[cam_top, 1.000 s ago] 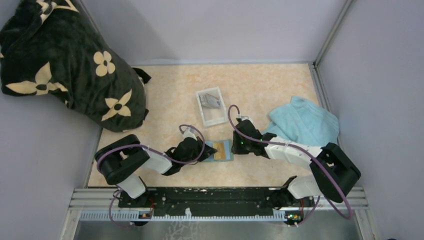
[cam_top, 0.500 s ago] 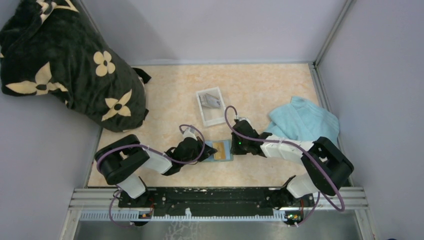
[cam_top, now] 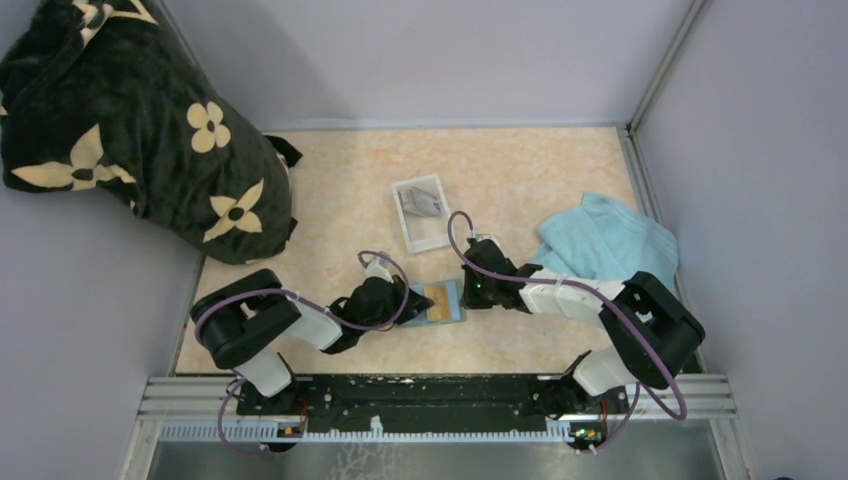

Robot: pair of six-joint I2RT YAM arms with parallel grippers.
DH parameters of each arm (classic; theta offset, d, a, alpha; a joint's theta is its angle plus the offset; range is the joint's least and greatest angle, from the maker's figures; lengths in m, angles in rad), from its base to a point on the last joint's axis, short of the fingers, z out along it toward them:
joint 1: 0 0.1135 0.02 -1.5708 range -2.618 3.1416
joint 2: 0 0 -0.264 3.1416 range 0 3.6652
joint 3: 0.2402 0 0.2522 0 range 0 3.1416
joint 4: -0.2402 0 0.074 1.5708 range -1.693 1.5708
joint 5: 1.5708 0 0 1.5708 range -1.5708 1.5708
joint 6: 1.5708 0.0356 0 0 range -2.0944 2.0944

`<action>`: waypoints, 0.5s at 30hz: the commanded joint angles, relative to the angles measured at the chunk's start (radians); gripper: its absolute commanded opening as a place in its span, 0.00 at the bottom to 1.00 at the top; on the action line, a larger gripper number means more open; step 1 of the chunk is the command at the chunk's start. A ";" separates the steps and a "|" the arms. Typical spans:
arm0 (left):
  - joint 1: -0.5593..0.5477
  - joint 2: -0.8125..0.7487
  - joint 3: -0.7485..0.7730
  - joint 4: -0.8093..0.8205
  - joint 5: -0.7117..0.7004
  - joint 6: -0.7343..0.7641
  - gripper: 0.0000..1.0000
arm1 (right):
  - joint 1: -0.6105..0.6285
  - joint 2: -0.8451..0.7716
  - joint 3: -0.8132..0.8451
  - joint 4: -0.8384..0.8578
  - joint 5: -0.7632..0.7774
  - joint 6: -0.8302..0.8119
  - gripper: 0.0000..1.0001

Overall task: Put the credit cards into the card holder
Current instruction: Insert the credit card into the card holder.

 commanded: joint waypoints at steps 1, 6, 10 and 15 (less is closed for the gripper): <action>-0.011 0.070 -0.048 -0.007 0.127 0.076 0.16 | 0.018 0.033 0.016 0.045 -0.037 0.019 0.00; -0.011 0.124 -0.057 0.148 0.197 0.080 0.20 | 0.022 0.039 0.018 0.045 -0.044 0.019 0.00; -0.012 0.133 -0.059 0.165 0.213 0.078 0.21 | 0.022 0.042 0.019 0.045 -0.050 0.021 0.00; -0.011 0.127 -0.053 0.142 0.212 0.084 0.21 | 0.023 0.043 0.022 0.045 -0.056 0.019 0.00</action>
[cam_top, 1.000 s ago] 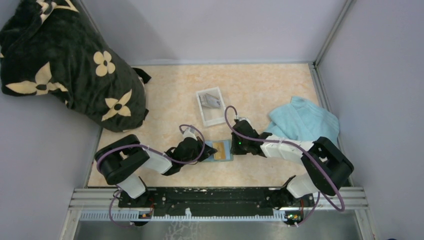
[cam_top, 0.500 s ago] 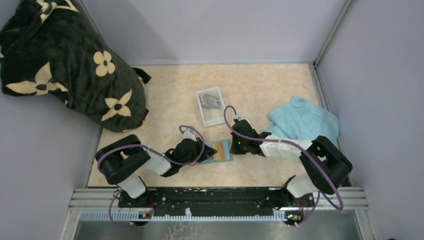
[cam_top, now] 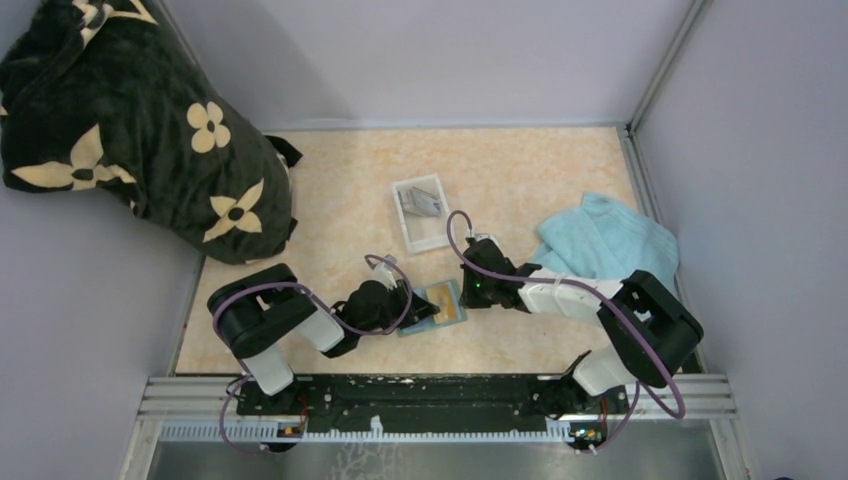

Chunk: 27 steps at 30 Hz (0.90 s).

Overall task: Put the credit cards into the card holder
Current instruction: Insert the credit card into the card holder.

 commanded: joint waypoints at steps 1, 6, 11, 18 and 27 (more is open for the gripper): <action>-0.018 0.026 -0.010 -0.100 0.073 0.037 0.21 | 0.022 0.036 0.022 0.031 -0.048 0.018 0.00; -0.019 -0.021 -0.015 -0.206 0.027 0.034 0.21 | 0.022 0.040 0.022 0.026 -0.043 0.013 0.00; -0.018 -0.111 -0.022 -0.336 -0.039 0.040 0.26 | 0.021 0.047 0.015 0.034 -0.048 0.012 0.00; -0.018 -0.126 0.003 -0.419 -0.036 0.045 0.34 | 0.022 0.054 0.010 0.049 -0.055 0.014 0.00; -0.017 -0.246 -0.004 -0.559 -0.112 0.046 0.55 | 0.022 0.067 0.010 0.070 -0.060 0.017 0.00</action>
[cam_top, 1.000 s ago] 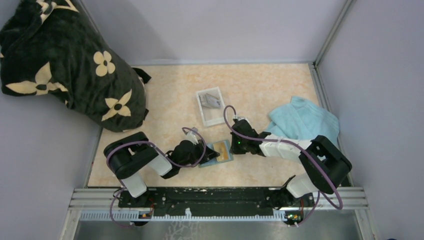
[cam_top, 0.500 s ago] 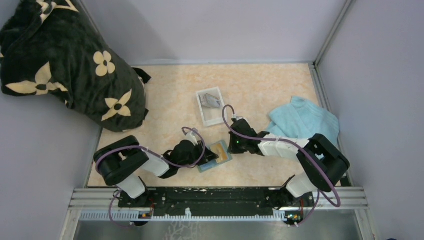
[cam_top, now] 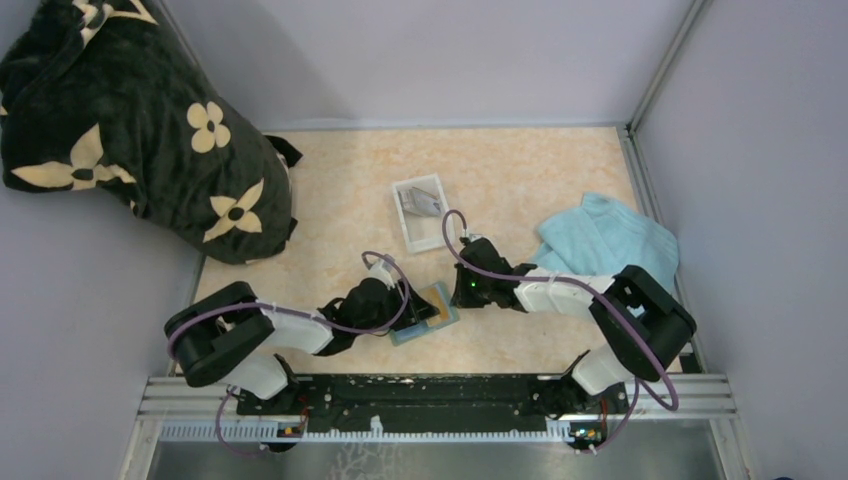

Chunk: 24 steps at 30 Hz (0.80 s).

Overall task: Put the credit cards into the card holder
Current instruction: Insert the credit card into the card holder.

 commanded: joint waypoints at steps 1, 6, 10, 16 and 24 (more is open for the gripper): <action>-0.003 -0.043 -0.027 -0.248 -0.080 0.038 0.55 | 0.017 0.032 0.004 0.008 -0.008 0.005 0.00; -0.003 -0.095 -0.015 -0.326 -0.110 0.045 0.55 | 0.017 0.041 0.005 0.018 -0.012 0.005 0.00; -0.003 -0.124 0.000 -0.370 -0.120 0.055 0.55 | 0.017 0.049 0.010 0.025 -0.014 0.006 0.00; -0.003 -0.147 0.028 -0.429 -0.129 0.075 0.57 | 0.017 0.058 0.014 0.035 -0.018 0.006 0.00; -0.005 -0.196 0.036 -0.492 -0.144 0.073 0.58 | 0.018 0.067 0.017 0.048 -0.027 0.006 0.00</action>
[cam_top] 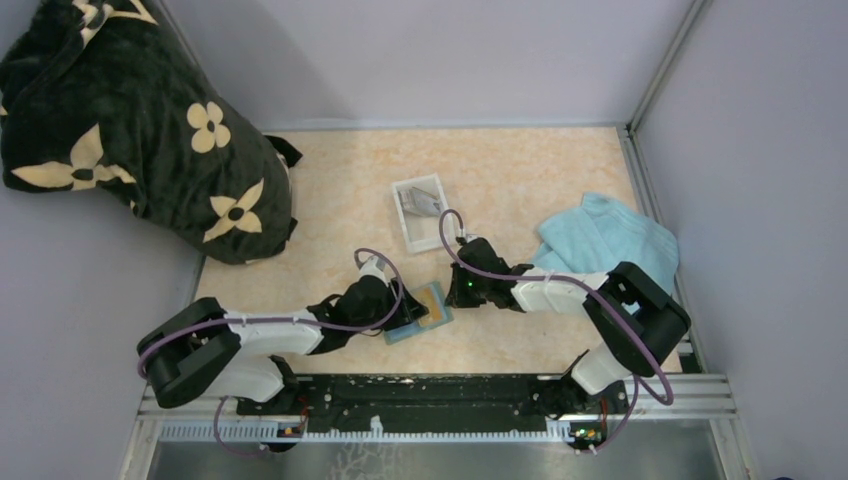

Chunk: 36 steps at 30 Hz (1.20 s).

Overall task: Put the credit cards into the card holder
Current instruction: Insert the credit card into the card holder.

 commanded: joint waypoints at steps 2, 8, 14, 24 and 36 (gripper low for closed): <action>-0.003 -0.039 0.004 -0.173 -0.058 0.045 0.58 | 0.010 0.034 0.014 -0.012 0.019 -0.007 0.00; -0.006 -0.064 0.044 -0.271 -0.099 0.077 0.51 | 0.010 0.038 0.013 -0.003 0.016 -0.007 0.00; -0.006 -0.041 0.077 -0.311 -0.113 0.116 0.23 | 0.010 0.038 0.011 -0.001 0.015 -0.009 0.00; -0.009 0.042 0.150 -0.354 -0.112 0.210 0.00 | 0.010 0.043 0.023 -0.012 0.016 -0.020 0.00; -0.034 0.117 0.191 -0.386 -0.129 0.234 0.00 | 0.010 0.051 0.036 -0.023 0.019 -0.027 0.00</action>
